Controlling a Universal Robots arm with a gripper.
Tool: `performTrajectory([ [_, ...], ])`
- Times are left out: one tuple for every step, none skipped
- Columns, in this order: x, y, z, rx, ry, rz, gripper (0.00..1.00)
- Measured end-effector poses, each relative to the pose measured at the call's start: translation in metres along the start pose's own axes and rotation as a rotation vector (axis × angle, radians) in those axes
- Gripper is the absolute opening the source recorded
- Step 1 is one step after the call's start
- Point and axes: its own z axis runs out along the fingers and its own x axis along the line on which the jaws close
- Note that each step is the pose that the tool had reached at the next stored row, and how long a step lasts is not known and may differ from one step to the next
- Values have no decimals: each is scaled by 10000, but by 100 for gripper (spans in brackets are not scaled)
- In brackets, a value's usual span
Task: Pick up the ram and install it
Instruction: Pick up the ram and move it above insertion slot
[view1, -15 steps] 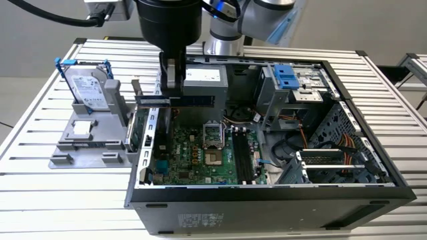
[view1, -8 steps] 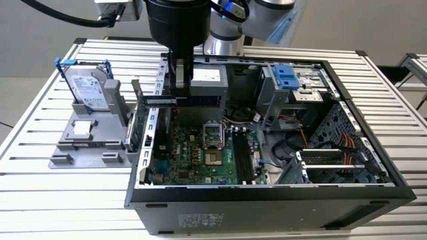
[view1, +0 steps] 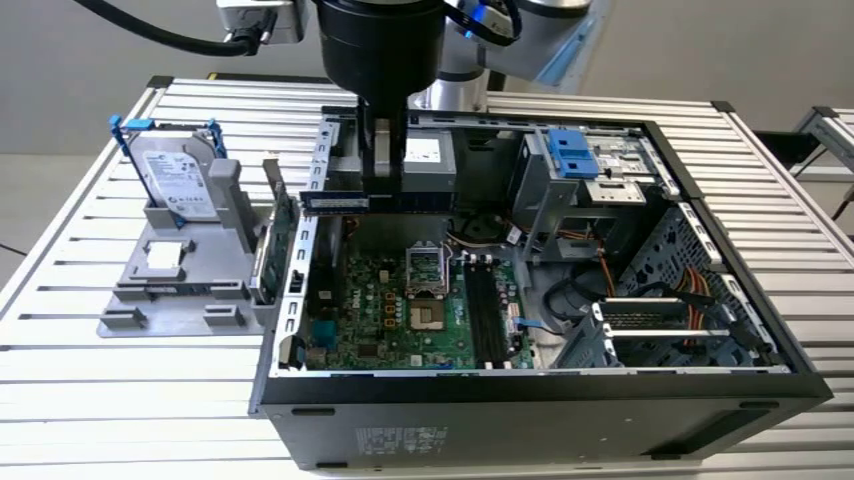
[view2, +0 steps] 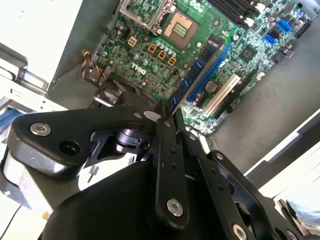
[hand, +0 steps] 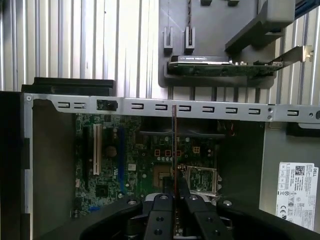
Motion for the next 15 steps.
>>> performTrajectory([
  [1, -16, 0, 0, 0, 0, 0],
  [1, -33, 0, 0, 0, 0, 0],
  [1, -50, 0, 0, 0, 1, 0],
  [1, -68, 0, 0, 0, 0, 0],
  [2, -86, 0, 0, 0, 0, 0],
  [2, -104, 0, 0, 0, 0, 0],
  [3, -121, 0, 0, 0, 1, 0],
  [3, -140, 0, 0, 0, 0, 0],
  [3, -159, 0, 0, 0, 0, 0],
  [4, -178, 0, 1, -1, 0, 0],
  [4, -197, 0, 0, 0, 0, 0],
  [5, -213, 0, 0, 0, 0, 0],
  [5, -230, 0, 0, 1, 1, 0],
  [5, -247, 0, 0, 0, 0, 0],
  [6, -264, 0, 0, 0, 1, 0],
])
